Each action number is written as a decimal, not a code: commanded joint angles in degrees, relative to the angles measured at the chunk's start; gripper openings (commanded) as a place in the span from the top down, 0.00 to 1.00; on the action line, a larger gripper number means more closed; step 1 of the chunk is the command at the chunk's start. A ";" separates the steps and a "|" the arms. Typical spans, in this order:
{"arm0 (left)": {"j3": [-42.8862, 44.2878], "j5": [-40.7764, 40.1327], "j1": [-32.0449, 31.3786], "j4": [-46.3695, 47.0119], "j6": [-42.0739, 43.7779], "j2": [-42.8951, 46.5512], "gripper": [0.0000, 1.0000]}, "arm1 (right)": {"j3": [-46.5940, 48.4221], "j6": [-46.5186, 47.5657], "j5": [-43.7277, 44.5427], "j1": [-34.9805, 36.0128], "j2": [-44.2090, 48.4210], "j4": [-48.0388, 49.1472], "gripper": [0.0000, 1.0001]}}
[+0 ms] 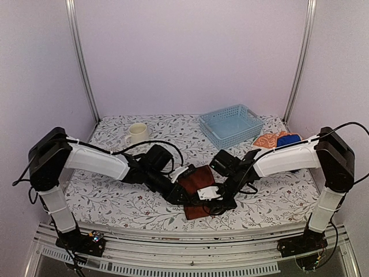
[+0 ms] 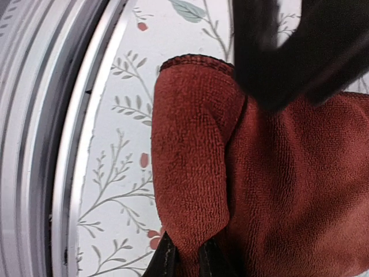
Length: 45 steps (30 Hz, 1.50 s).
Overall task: Roll the towels
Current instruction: Roll the towel at the center of the board.
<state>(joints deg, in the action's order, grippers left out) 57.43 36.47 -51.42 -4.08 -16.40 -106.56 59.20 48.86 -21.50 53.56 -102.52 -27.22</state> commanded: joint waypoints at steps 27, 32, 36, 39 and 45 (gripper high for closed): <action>-6.58 -53.30 -25.86 6.86 32.40 7.72 0.41 | 38.33 -0.39 -30.06 -13.31 -41.34 -48.71 0.91; -2.07 -54.31 -26.10 6.00 36.62 1.21 0.52 | 37.77 -0.87 -29.78 -13.30 -41.18 -48.27 0.91; -0.22 -56.02 -26.10 4.52 37.76 -1.96 0.53 | 37.67 -0.87 -30.00 -13.30 -41.06 -48.10 0.90; 0.43 -57.30 -26.06 3.75 38.12 -3.59 0.60 | 37.66 -0.70 -30.07 -13.31 -40.92 -48.04 0.90; 1.72 -59.77 -25.99 1.38 37.60 -5.50 0.76 | 37.85 0.35 -31.69 -13.37 -38.14 -49.47 0.82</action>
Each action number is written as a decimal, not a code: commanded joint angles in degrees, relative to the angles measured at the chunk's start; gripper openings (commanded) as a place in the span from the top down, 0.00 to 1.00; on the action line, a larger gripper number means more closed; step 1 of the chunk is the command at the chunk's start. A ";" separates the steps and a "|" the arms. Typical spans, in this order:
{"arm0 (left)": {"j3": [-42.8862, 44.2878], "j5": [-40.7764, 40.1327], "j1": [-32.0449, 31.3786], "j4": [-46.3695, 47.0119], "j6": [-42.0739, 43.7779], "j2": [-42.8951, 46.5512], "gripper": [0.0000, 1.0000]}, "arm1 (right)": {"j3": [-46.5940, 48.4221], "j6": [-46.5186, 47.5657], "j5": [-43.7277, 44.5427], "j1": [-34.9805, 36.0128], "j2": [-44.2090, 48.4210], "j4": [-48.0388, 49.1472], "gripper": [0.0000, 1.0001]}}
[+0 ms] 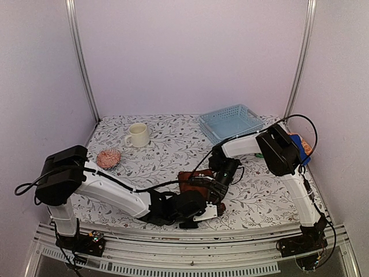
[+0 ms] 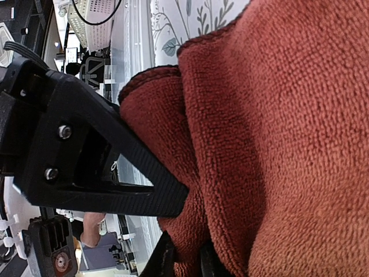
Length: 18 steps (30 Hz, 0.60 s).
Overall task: Roll the towels
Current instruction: Roll the towel at the center of the board.
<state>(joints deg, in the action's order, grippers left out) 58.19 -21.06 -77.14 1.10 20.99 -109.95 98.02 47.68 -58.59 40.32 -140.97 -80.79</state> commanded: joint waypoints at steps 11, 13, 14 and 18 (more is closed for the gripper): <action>1.79 10.18 2.08 -9.70 -7.70 1.05 0.97 | -0.78 0.43 5.18 -6.28 22.62 4.95 0.62; 2.51 15.18 3.83 -11.59 -10.28 1.35 0.97 | -3.28 -0.68 5.75 -7.56 27.19 8.92 0.62; 2.69 17.93 4.85 -12.05 -11.51 1.59 0.98 | -5.16 -1.36 6.13 -7.97 29.70 11.41 0.62; 3.40 27.93 8.95 -12.64 -15.11 2.43 0.99 | -14.86 -5.38 11.36 -8.32 39.32 23.00 0.62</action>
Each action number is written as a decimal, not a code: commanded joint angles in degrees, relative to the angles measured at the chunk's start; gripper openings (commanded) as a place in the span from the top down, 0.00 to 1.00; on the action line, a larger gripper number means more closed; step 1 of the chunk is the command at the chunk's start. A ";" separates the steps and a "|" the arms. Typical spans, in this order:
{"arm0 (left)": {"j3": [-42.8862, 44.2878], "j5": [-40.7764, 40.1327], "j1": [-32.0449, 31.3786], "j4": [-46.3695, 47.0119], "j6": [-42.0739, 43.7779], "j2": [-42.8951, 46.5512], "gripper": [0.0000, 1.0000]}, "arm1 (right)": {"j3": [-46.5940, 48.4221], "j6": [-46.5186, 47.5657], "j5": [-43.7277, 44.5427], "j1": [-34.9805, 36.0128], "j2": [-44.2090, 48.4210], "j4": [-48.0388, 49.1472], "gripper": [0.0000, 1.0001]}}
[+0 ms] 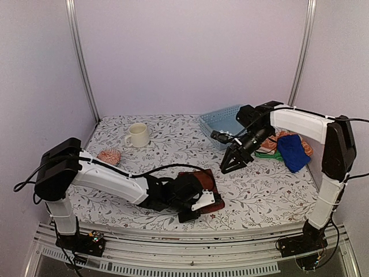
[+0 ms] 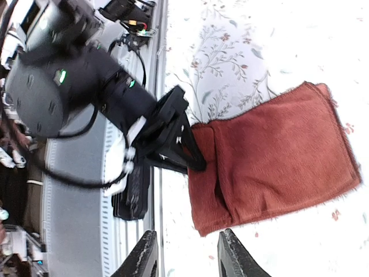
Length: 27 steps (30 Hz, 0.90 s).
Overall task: Roll the towels
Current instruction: Roll the towel at the center of the board.
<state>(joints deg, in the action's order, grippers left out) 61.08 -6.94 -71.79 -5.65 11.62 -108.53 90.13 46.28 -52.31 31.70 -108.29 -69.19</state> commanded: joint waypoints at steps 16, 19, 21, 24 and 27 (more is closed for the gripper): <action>10.28 46.33 16.44 -10.88 -18.34 -10.25 1.00 | -20.33 0.63 11.94 3.67 21.14 16.24 0.61; 11.51 49.71 18.33 -11.34 -21.55 -12.35 1.00 | -24.26 0.83 15.82 7.33 21.54 18.73 0.61; 11.85 50.59 19.26 -11.08 -23.27 -13.18 1.00 | -26.43 0.61 19.45 10.08 21.96 21.66 0.61; 11.96 51.20 20.23 -10.99 -24.72 -14.05 1.00 | -28.82 -0.21 25.69 13.81 21.53 27.88 0.60; 11.87 50.18 20.79 -11.29 -25.33 -14.77 1.00 | -30.50 -1.22 31.03 16.78 20.28 32.86 0.60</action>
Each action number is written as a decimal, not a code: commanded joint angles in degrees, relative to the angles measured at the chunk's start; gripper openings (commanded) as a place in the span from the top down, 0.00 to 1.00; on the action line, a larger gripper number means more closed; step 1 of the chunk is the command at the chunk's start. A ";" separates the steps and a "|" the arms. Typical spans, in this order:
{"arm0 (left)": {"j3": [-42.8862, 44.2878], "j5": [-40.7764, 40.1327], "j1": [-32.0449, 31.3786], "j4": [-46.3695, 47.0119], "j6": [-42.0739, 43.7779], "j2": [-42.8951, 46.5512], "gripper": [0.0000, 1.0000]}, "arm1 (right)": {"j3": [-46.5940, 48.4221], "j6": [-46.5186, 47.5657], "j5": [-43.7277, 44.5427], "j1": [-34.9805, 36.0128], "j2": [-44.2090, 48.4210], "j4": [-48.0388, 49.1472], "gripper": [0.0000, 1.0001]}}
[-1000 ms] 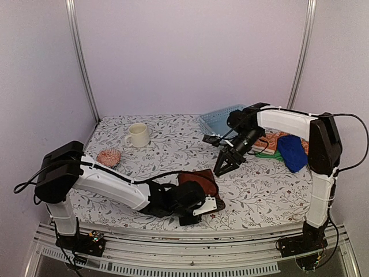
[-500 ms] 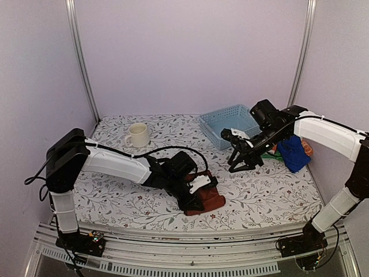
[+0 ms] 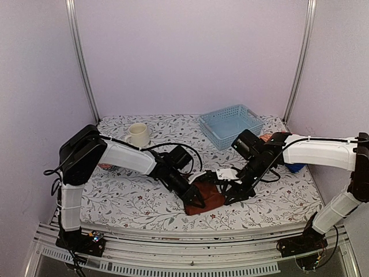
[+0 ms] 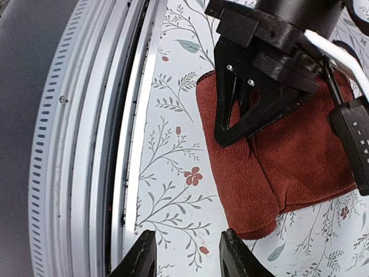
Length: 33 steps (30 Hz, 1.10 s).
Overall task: Roll the towels
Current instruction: Roll the towel at the center of the board.
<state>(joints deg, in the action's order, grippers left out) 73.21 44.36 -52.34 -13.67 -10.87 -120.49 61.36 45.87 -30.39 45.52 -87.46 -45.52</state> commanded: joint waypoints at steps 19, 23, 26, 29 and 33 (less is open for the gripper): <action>-1.39 -1.69 2.82 -3.13 -3.41 -3.80 0.99 | -5.30 2.85 18.54 9.48 -12.24 22.05 0.56; -1.58 -1.47 3.43 -3.04 -2.58 -3.45 0.94 | -6.73 3.69 19.23 9.65 -14.58 22.83 0.57; -1.78 -1.87 3.54 -3.08 -0.91 -2.16 0.84 | -7.01 3.95 19.11 9.63 -16.35 22.75 0.58; -2.77 -4.26 3.58 -3.04 0.84 0.76 0.74 | -6.62 4.48 18.74 9.64 -18.38 21.58 0.60; -5.44 -8.96 3.96 -2.69 2.60 5.32 0.63 | -5.32 5.08 17.00 9.66 -20.14 18.39 0.68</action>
<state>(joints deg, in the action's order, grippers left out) 71.02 43.46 -50.06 -13.26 -11.07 -119.09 57.28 50.17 -12.67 54.43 -102.04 -19.84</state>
